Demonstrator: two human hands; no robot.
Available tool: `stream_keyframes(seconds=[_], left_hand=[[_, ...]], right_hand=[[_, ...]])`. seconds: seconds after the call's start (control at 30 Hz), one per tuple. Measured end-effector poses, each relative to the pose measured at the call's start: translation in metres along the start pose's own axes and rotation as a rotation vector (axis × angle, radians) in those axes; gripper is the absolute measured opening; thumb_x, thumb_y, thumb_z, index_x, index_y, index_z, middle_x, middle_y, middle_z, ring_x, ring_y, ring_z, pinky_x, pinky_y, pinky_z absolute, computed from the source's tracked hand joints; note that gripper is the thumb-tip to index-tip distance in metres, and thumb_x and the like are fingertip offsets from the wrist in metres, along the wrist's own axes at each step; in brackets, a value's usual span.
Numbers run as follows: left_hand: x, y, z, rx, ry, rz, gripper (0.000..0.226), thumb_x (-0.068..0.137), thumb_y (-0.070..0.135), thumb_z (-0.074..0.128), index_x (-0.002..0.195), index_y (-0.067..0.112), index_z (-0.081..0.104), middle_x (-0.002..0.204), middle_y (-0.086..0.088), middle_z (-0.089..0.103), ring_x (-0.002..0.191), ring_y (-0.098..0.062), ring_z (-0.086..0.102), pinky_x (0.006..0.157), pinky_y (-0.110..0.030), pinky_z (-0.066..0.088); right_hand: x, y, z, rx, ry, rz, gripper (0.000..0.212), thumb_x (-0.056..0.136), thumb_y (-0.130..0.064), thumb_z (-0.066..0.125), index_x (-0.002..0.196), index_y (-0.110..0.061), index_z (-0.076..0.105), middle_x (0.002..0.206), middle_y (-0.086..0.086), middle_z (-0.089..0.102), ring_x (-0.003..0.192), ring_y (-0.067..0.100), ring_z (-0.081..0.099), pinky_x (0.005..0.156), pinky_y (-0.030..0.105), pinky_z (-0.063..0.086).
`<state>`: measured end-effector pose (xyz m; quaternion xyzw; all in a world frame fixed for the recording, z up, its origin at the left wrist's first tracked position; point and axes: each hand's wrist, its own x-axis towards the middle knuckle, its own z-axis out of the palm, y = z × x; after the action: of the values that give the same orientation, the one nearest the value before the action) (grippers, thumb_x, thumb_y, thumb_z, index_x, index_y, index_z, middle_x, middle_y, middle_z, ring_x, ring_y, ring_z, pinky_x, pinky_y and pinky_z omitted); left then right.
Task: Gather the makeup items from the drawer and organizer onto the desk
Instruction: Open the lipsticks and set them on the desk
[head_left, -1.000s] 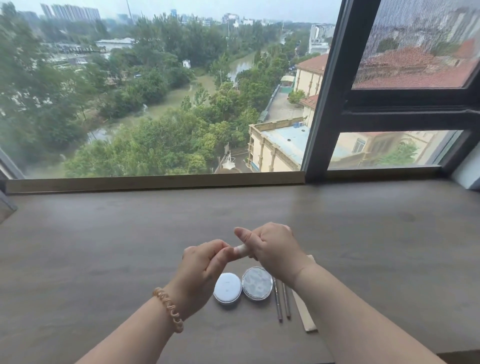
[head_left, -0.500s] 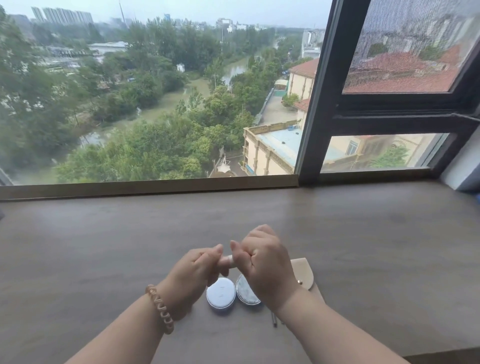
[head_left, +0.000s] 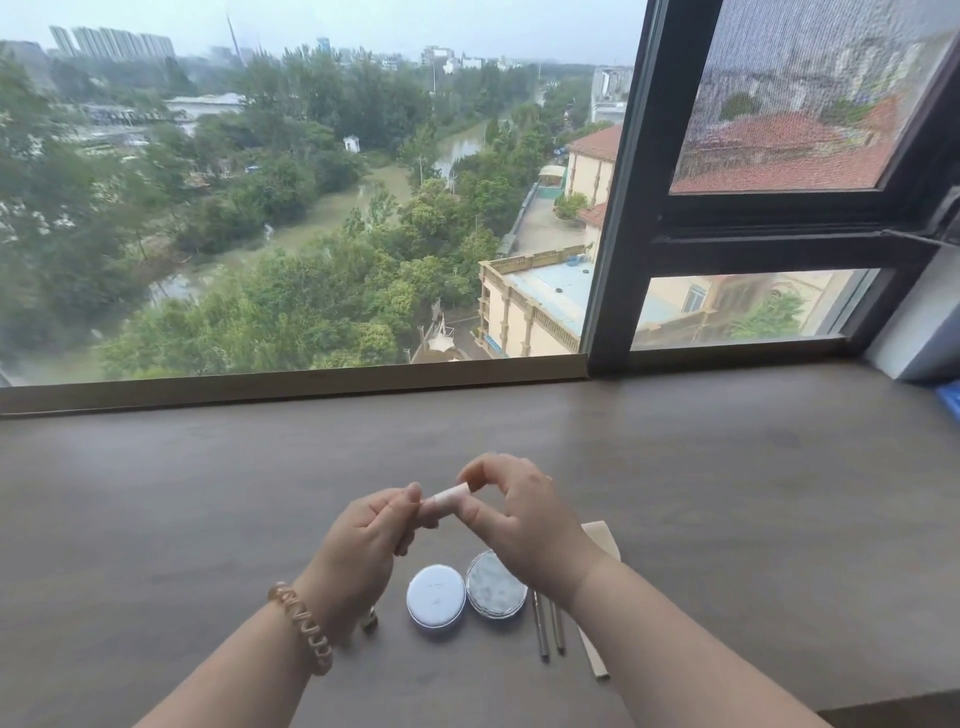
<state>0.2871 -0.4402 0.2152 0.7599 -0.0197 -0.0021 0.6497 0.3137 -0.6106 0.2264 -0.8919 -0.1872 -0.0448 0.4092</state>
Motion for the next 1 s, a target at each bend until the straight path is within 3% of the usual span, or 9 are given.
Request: stream_keyframes(seconds=[0.07, 0.2, 0.3, 0.37, 0.47, 0.57, 0.7, 0.87, 1.0], left_hand=[[0.001, 0.000, -0.001, 0.046, 0.008, -0.013, 0.044, 0.094, 0.038, 0.049, 0.058, 0.024, 0.071, 0.049, 0.009, 0.046, 0.058, -0.011, 0.040, 0.055, -0.016, 0.036], [0.001, 0.000, -0.003, 0.173, 0.030, 0.017, 0.056, 0.071, 0.063, 0.052, 0.064, 0.008, 0.058, 0.053, 0.007, 0.041, 0.053, -0.008, 0.035, 0.051, -0.022, 0.029], [0.004, 0.001, -0.002, 0.171, 0.033, 0.021, 0.051, 0.086, 0.047, 0.058, 0.073, -0.003, 0.060, 0.046, 0.016, 0.048, 0.054, -0.007, 0.033, 0.052, -0.022, 0.029], [0.005, 0.001, -0.004, 0.176, 0.046, 0.006, 0.059, 0.082, 0.054, 0.057, 0.071, -0.003, 0.061, 0.047, 0.014, 0.046, 0.056, -0.010, 0.034, 0.055, -0.027, 0.028], [0.006, -0.003, -0.005, 0.172, 0.058, -0.006, 0.065, 0.067, 0.067, 0.049, 0.061, 0.002, 0.054, 0.053, 0.010, 0.052, 0.056, -0.013, 0.033, 0.053, -0.027, 0.028], [0.007, 0.000, -0.002, 0.172, 0.053, -0.006, 0.063, 0.072, 0.062, 0.052, 0.062, -0.001, 0.052, 0.049, 0.012, 0.047, 0.053, -0.011, 0.032, 0.048, -0.022, 0.026], [0.010, -0.004, -0.004, 0.183, 0.045, -0.004, 0.066, 0.076, 0.056, 0.051, 0.071, -0.010, 0.054, 0.050, 0.013, 0.052, 0.056, -0.010, 0.036, 0.053, -0.024, 0.031], [0.009, -0.009, -0.006, 0.177, 0.055, -0.035, 0.061, 0.077, 0.058, 0.053, 0.073, -0.002, 0.063, 0.051, 0.012, 0.051, 0.057, -0.013, 0.037, 0.058, -0.031, 0.031], [0.009, -0.015, -0.006, 0.342, 0.035, 0.000, 0.041, 0.080, 0.064, 0.045, 0.070, 0.027, 0.059, 0.081, 0.019, 0.074, 0.048, -0.004, 0.040, 0.067, -0.035, 0.035]], right_hand=[[0.001, 0.000, -0.003, 0.078, -0.073, 0.082, 0.040, 0.081, -0.061, 0.043, 0.090, -0.027, 0.062, 0.077, -0.020, 0.059, 0.084, 0.002, 0.053, 0.086, 0.033, 0.038], [0.007, 0.003, -0.005, 0.101, -0.215, 0.201, 0.071, 0.080, -0.078, 0.026, 0.087, -0.026, 0.074, 0.067, -0.014, 0.066, 0.072, 0.002, 0.060, 0.087, 0.038, 0.044], [0.008, 0.004, -0.009, 0.186, -0.215, 0.219, 0.034, 0.089, -0.047, 0.055, 0.078, -0.018, 0.068, 0.061, -0.016, 0.059, 0.062, 0.003, 0.052, 0.069, 0.030, 0.045], [0.006, 0.005, -0.011, 0.272, -0.236, 0.218, 0.015, 0.084, -0.032, 0.068, 0.086, -0.017, 0.064, 0.075, -0.009, 0.060, 0.069, 0.007, 0.052, 0.068, 0.027, 0.044], [0.006, 0.003, -0.011, 0.413, -0.217, 0.256, 0.024, 0.080, -0.039, 0.070, 0.092, -0.018, 0.065, 0.090, 0.005, 0.067, 0.081, 0.013, 0.058, 0.075, 0.029, 0.047], [0.009, 0.002, -0.008, 0.348, -0.218, 0.269, 0.046, 0.088, -0.053, 0.053, 0.090, -0.011, 0.071, 0.087, 0.009, 0.071, 0.082, 0.018, 0.061, 0.078, 0.033, 0.045], [0.010, 0.002, -0.008, 0.370, -0.202, 0.243, 0.021, 0.088, -0.031, 0.064, 0.084, -0.010, 0.068, 0.076, 0.002, 0.067, 0.069, 0.007, 0.054, 0.068, 0.028, 0.046], [0.009, 0.001, -0.007, 0.356, -0.214, 0.245, 0.022, 0.079, -0.034, 0.074, 0.092, -0.019, 0.064, 0.083, 0.000, 0.065, 0.074, 0.010, 0.058, 0.069, 0.024, 0.047], [0.012, 0.001, -0.003, 0.131, -0.285, 0.261, 0.033, 0.090, -0.046, 0.054, 0.065, -0.025, 0.059, 0.059, -0.012, 0.059, 0.059, 0.007, 0.048, 0.065, 0.031, 0.041]])
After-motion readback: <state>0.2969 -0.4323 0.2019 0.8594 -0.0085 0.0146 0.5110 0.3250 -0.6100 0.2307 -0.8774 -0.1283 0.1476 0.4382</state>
